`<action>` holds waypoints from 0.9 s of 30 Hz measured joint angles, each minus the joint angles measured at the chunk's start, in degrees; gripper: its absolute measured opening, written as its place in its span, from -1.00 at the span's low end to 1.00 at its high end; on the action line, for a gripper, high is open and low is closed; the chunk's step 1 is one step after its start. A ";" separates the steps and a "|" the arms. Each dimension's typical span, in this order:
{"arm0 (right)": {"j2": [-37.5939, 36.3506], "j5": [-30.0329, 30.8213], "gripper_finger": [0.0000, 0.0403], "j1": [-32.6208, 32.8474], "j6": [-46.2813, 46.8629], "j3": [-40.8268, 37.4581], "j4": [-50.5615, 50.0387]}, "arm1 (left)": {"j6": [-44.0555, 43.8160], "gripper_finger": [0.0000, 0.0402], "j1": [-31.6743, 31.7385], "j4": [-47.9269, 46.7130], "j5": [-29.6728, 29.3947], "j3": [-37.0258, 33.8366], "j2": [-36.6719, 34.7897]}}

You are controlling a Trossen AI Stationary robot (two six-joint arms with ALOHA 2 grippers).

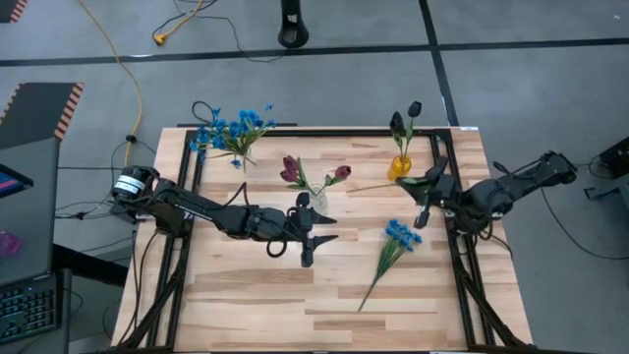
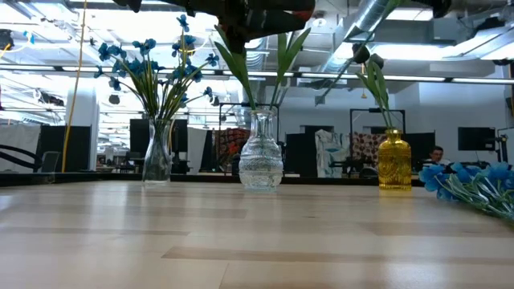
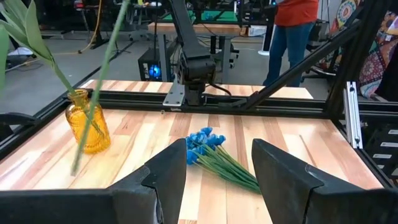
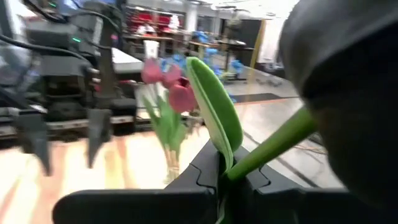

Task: Sort flowers into vase by color
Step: Put the black flower into the yellow vase

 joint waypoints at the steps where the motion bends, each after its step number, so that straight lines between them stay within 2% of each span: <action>1: 0.02 0.86 -0.79 -0.29 -0.07 0.11 -0.20 | 0.00 -0.15 0.00 -0.02 0.00 0.00 0.00; 15: 0.15 16.19 -0.79 -4.05 -4.19 8.94 -7.59 | 0.00 -0.15 0.00 -0.07 -0.26 0.00 0.00; 23: 0.15 16.86 -0.79 -5.64 -3.79 13.69 -11.55 | 0.00 -0.15 0.00 -0.07 -0.26 0.00 0.00; 27: 0.15 16.46 -0.79 -5.73 3.33 17.05 -21.40 | 0.00 -0.15 0.00 -0.07 -0.25 0.00 0.00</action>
